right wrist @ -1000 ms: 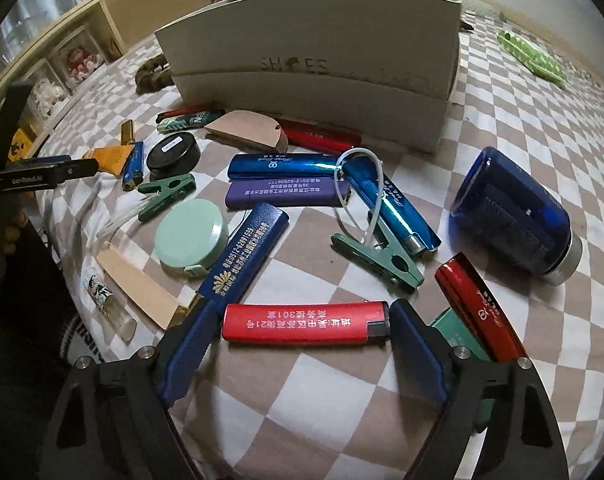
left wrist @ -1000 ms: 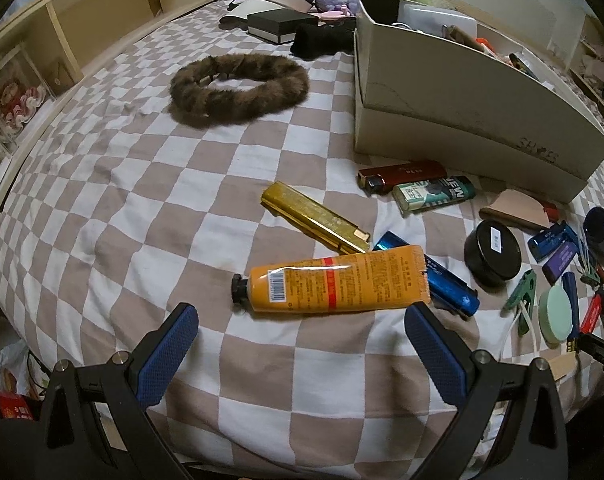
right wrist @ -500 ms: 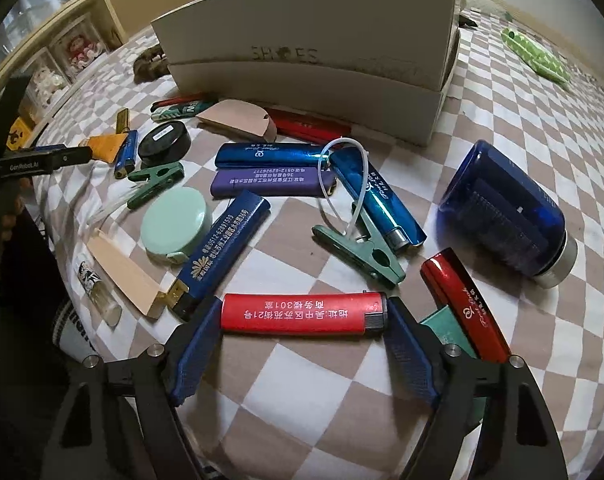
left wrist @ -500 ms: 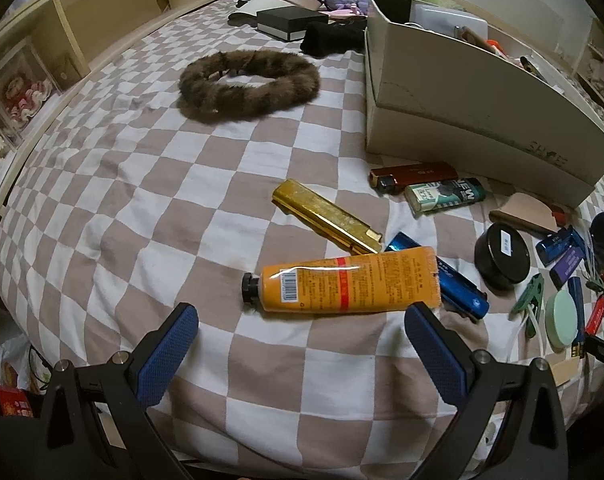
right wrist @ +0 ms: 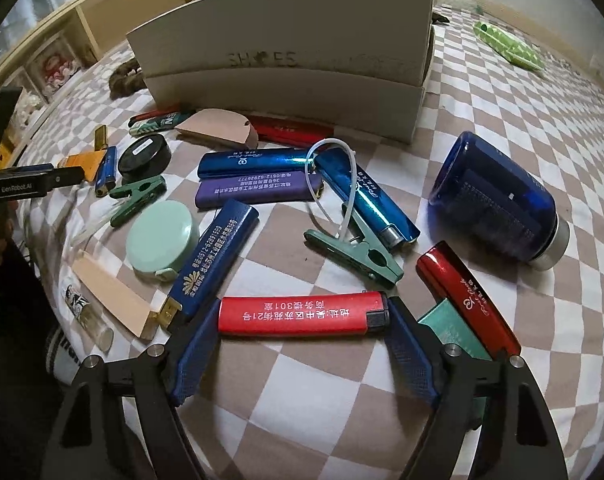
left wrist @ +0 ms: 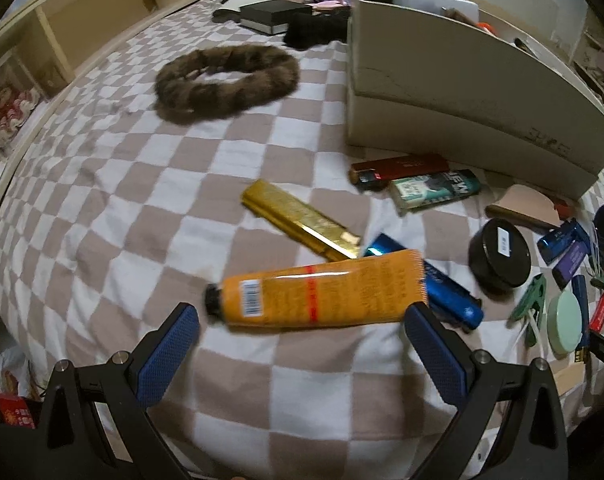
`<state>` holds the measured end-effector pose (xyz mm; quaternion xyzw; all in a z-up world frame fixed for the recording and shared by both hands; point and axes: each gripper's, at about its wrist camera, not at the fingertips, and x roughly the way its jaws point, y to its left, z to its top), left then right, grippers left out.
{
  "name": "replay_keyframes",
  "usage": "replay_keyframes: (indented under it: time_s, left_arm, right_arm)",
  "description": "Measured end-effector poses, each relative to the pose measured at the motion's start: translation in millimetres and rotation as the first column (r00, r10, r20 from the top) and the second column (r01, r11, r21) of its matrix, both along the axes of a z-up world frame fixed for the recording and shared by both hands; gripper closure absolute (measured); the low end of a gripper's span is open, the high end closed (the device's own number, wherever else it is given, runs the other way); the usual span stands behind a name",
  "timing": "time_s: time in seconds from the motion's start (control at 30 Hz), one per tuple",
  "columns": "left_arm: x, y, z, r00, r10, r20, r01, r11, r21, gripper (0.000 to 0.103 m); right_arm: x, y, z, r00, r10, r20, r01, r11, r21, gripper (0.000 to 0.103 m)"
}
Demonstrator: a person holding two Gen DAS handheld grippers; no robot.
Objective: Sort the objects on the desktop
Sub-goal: 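Move left tool toward orange tube while right tool moves toward red lighter, then grasp orange hand-cream tube with left tool while right tool grasps red lighter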
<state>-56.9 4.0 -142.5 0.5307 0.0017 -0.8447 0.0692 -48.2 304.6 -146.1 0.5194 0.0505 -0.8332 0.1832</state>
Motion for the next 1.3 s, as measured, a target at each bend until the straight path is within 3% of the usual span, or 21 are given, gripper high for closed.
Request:
replay_keyframes:
  time_s: [0.23, 0.43, 0.57, 0.67, 0.87, 1.0, 1.03, 1.3]
  left_arm:
    - [-2.0, 6.1, -3.8, 1.000, -0.003, 0.001, 0.003, 1.000, -0.024, 0.000]
    - [6.3, -11.6, 9.2, 1.000, -0.022, 0.023, 0.021, 0.999, 0.027, 0.000]
    - [-6.9, -15.3, 31.1, 0.989, -0.145, 0.019, 0.145, 0.989, 0.005, 0.000]
    - [-17.2, -8.0, 44.0, 0.951, -0.308, 0.006, 0.308, 0.951, -0.033, 0.000]
    - [-32.3, -6.5, 23.0, 0.869, -0.486, 0.088, 0.477, 0.872, 0.108, 0.001]
    - [-30.3, -3.3, 6.7, 0.826, -0.548, 0.133, 0.524, 0.833, 0.177, 0.006]
    - [-29.3, -3.8, 4.3, 0.818, -0.559, 0.135, 0.529, 0.824, 0.201, 0.006]
    - [-9.4, 0.6, 3.9, 0.804, -0.577, 0.144, 0.553, 0.814, 0.174, 0.006]
  right_arm:
    - [0.1, -1.4, -1.0, 1.000, -0.021, -0.004, 0.020, 1.000, -0.001, 0.022]
    - [0.4, -1.0, -1.4, 1.000, -0.022, -0.005, 0.022, 1.000, -0.003, 0.022]
    - [0.3, -1.4, -1.7, 1.000, -0.021, -0.005, 0.021, 1.000, 0.001, 0.022]
    - [0.1, -0.9, -1.9, 1.000, -0.022, -0.003, 0.022, 1.000, -0.003, 0.022]
    - [0.0, -0.2, -2.9, 1.000, -0.023, 0.000, 0.023, 1.000, -0.006, 0.022]
    - [-0.4, -0.1, -2.9, 1.000, -0.025, 0.001, 0.025, 1.000, -0.008, 0.022]
    - [-0.5, -0.2, -2.9, 1.000, -0.026, 0.002, 0.026, 1.000, -0.008, 0.022]
    - [-1.4, -1.0, -2.9, 0.999, -0.031, 0.005, 0.032, 0.999, -0.007, 0.021]
